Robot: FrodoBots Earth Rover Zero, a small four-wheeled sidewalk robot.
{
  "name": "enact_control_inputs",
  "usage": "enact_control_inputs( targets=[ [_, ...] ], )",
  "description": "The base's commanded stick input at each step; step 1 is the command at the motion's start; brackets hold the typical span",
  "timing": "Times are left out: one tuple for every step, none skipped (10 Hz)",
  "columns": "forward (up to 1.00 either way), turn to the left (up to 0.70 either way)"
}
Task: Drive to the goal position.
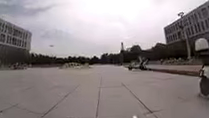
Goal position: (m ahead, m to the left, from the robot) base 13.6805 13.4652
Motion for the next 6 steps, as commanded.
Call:
enact_control_inputs(
  targets=[
    [0.45, 0.0],
    [0.45, 0.0],
    [0.45, 0.0],
    [0.45, 0.0],
    [0.45, 0.0],
    [0.45, 0.0]
  ],
)
